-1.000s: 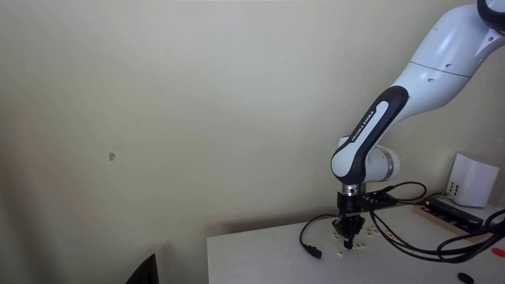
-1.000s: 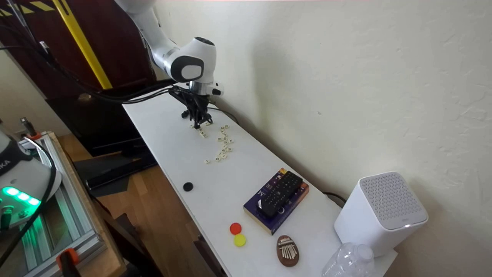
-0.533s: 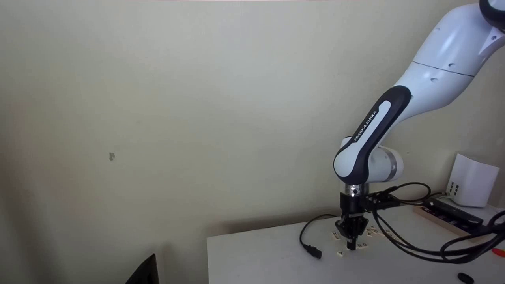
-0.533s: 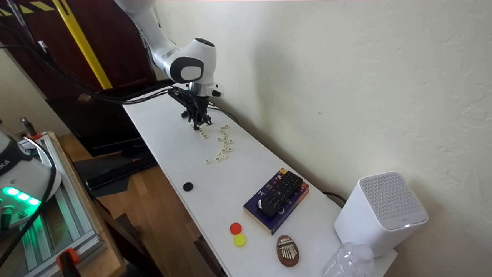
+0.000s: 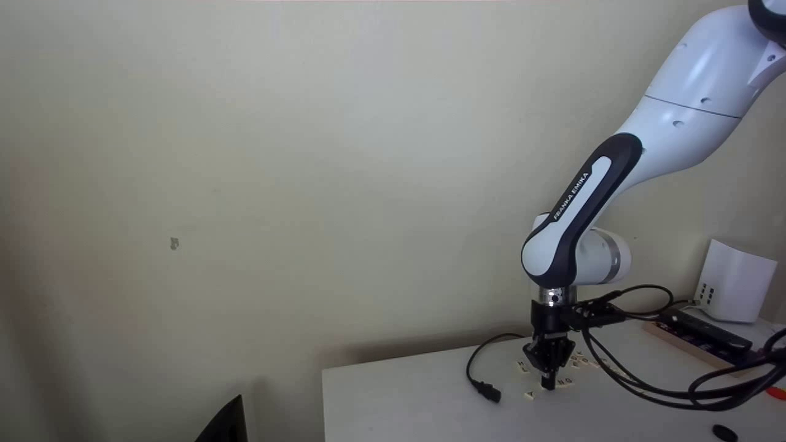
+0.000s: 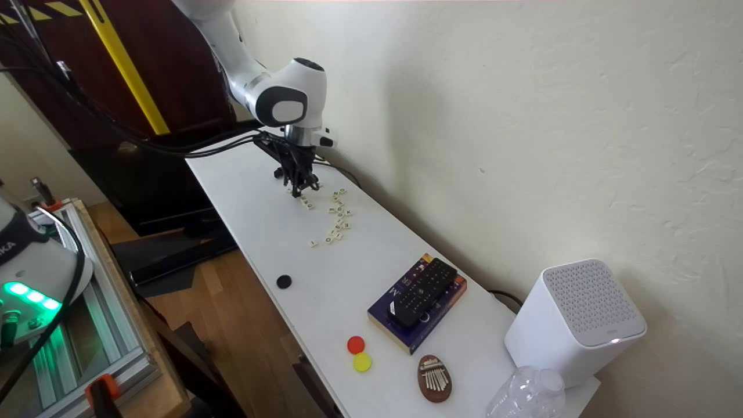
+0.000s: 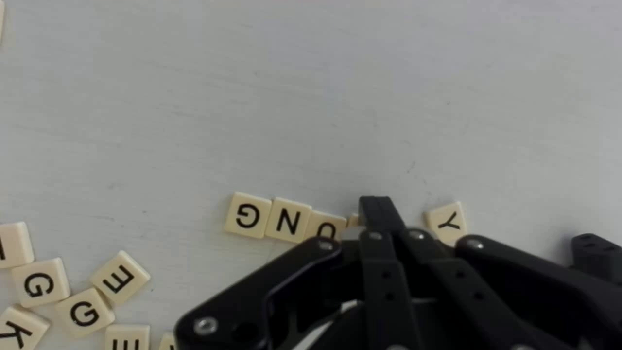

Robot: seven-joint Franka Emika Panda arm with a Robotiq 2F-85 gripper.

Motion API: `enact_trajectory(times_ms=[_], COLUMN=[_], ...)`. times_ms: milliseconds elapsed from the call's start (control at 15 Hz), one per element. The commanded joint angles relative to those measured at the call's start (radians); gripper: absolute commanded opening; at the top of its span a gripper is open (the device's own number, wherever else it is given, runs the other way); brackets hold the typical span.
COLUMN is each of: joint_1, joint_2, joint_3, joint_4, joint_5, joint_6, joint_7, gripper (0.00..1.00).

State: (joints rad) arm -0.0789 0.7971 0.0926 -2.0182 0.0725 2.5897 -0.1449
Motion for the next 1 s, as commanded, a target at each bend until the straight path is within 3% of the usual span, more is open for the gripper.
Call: enact_trajectory(times_ms=[0, 933], joint_1=[-0.012, -0.012], joint_2=[-0.028, -0.065], joint_3=[0.009, 0.017], joint_4=[-0.078, -0.159], joint_5=[0.007, -0.011], joint_6=[0.065, 0.192], joint_7=[-0.014, -0.023], gripper=[0.0, 0.0])
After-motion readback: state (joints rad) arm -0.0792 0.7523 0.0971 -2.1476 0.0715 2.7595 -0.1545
